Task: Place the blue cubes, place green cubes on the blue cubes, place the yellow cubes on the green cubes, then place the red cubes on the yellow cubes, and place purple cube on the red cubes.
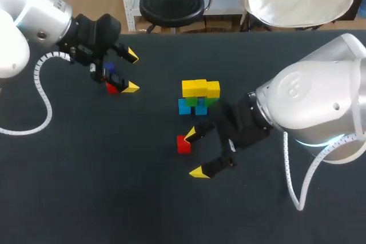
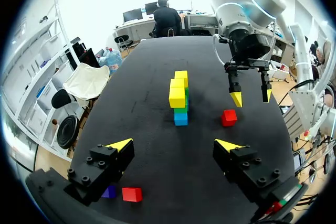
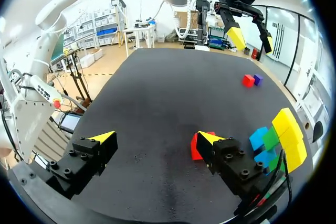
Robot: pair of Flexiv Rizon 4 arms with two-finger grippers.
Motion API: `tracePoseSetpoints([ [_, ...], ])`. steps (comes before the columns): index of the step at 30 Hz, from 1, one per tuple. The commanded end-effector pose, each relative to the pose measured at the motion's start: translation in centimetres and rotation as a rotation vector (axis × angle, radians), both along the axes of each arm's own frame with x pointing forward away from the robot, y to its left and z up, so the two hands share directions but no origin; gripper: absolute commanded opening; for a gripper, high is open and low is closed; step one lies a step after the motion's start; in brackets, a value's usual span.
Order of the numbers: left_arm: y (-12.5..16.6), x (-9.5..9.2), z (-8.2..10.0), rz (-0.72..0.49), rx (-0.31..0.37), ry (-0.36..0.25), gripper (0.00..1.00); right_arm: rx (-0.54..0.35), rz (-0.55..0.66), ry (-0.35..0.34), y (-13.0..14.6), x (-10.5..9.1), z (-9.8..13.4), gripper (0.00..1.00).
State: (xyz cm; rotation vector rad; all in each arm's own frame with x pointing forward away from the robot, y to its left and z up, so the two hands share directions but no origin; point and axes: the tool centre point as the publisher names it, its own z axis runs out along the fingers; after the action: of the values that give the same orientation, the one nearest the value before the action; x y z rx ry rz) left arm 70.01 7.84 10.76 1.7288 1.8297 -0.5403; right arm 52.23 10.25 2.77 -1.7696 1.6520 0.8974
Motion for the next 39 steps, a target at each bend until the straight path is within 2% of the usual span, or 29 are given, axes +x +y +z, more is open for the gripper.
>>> tracePoseSetpoints([
  [1,0.0,0.0,0.0,0.000,0.001,-0.001,1.00,0.000,0.003,0.002,0.1,0.2,-0.3,1.00],
  [2,0.0,0.0,0.0,0.000,0.001,-0.001,1.00,-0.001,0.002,0.001,0.1,0.2,-0.3,0.99],
  [3,0.0,0.0,0.0,0.000,0.001,-0.001,1.00,-0.003,0.001,0.000,0.1,0.2,-0.3,0.90],
  [5,0.0,0.0,0.0,0.000,0.001,-0.001,1.00,-0.005,-0.003,-0.006,0.1,0.1,-0.2,1.00],
  [11,0.0,0.0,0.0,0.000,0.001,-0.001,1.00,-0.019,-0.011,-0.027,0.0,0.6,0.2,1.00],
  [21,0.0,0.0,0.0,0.000,0.001,-0.001,1.00,-0.079,0.015,-0.045,0.1,2.9,0.1,1.00],
  [39,0.0,0.0,0.0,0.000,0.001,-0.001,1.00,-0.081,0.032,-0.011,0.5,4.2,-2.0,1.00],
])
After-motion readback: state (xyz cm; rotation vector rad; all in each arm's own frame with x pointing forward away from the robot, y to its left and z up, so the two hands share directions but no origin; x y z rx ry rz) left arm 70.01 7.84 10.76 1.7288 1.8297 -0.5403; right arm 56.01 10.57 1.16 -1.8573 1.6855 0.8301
